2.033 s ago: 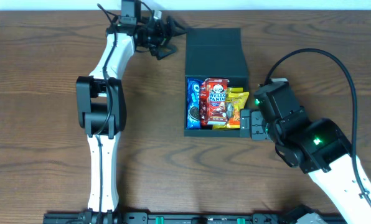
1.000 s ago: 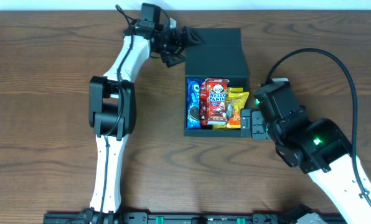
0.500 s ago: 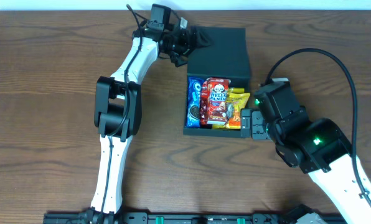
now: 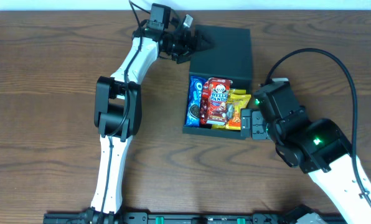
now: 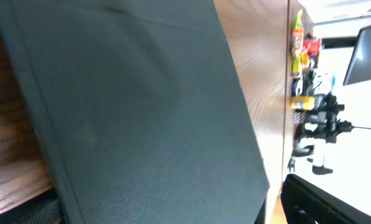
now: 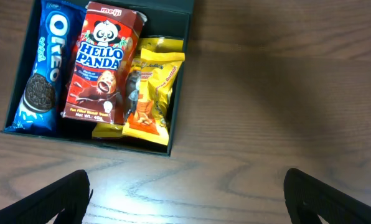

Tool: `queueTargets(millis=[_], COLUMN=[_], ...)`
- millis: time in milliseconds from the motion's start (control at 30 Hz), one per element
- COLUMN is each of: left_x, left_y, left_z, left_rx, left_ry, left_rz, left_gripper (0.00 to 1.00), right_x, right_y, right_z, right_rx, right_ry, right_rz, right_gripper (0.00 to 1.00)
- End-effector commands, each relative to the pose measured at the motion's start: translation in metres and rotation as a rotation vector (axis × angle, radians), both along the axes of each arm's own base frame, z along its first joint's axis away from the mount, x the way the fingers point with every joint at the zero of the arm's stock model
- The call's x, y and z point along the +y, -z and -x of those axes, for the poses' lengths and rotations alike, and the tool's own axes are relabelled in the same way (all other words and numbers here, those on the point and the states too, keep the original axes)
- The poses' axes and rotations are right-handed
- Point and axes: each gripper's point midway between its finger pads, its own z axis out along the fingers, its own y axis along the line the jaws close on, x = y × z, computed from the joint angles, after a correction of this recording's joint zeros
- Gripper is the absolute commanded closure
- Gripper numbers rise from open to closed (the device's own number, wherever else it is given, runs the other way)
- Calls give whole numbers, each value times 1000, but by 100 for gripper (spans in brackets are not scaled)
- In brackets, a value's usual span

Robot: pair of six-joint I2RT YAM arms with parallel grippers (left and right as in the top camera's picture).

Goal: Pack container
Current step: 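Push the black lid down over the box with the left gripper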

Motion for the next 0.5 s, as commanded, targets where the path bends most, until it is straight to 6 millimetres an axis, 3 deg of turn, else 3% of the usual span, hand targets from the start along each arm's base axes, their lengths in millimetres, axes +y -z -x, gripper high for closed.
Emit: queueTargets(millis=[0, 267, 467], left_x=[-6, -7, -13], left_y=[-51, -93, -108], left_z=[1, 13, 25], left_rx=[-179, -281, -316], left_ry=[70, 118, 153], left_rz=[8, 4, -4], left_gripper=[4, 4, 4], right_x=[-1, 0, 0], right_y=[-6, -7, -6], right_z=[-3, -4, -4], right_rx=[-23, -30, -29], right_ry=[14, 14, 14], right_rz=[2, -1, -1], right_gripper=[1, 1, 1])
